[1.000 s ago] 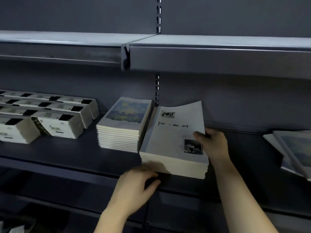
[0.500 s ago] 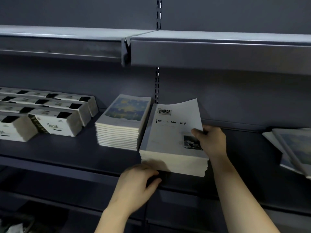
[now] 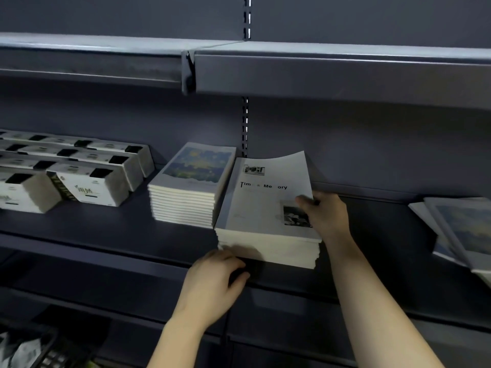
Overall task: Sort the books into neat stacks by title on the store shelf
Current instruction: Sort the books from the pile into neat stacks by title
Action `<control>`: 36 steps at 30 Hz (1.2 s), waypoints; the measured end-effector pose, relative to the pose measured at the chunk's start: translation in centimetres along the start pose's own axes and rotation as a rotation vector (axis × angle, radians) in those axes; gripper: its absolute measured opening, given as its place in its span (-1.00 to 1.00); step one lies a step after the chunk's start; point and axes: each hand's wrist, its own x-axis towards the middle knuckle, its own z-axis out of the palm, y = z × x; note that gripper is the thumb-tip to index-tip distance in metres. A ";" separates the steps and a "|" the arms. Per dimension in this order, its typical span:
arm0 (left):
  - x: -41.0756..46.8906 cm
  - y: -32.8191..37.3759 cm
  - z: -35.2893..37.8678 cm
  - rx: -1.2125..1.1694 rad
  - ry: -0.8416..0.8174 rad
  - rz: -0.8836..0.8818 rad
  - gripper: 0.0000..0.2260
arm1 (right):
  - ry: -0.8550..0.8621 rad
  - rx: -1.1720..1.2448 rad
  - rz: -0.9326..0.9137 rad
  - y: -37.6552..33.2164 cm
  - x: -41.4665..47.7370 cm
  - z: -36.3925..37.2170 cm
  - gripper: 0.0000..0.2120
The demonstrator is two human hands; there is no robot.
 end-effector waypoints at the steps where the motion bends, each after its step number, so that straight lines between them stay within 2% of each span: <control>1: -0.1 0.1 0.0 -0.001 0.002 -0.001 -0.74 | 0.003 -0.011 0.002 -0.1 0.0 0.1 -0.78; 7: -0.5 0.6 0.0 -0.011 -0.015 0.008 -0.78 | 0.046 0.016 0.053 0.1 0.1 0.0 -0.76; 13: -0.2 3.3 0.4 -0.019 -0.024 0.063 -0.74 | -0.053 0.208 0.133 0.6 -0.2 -1.0 -0.71; 17: 0.9 7.0 1.6 -0.107 -0.074 0.128 -0.73 | -0.044 0.235 0.032 1.5 -2.2 -4.1 -0.92; 18: 1.4 8.3 2.2 -0.138 -0.093 0.158 -0.73 | -0.013 0.223 0.005 2.0 -2.6 -5.3 -0.92; 21: 2.9 11.9 3.5 -0.224 -0.158 0.226 -0.71 | 0.048 0.108 -0.036 4.0 -2.8 -8.7 -0.90; 25: 4.6 16.6 5.5 -0.220 -0.175 0.287 -0.69 | 0.131 -0.092 -0.015 7.4 -2.8 -13.4 -0.81; 32: 7.3 23.6 9.0 -0.160 -0.140 0.285 -0.67 | 0.254 -0.365 0.112 14.1 -2.5 -21.8 -0.79; 36: 8.4 26.8 10.7 -0.135 -0.135 0.247 -0.67 | 0.295 -0.616 0.180 17.3 -2.2 -25.5 -0.75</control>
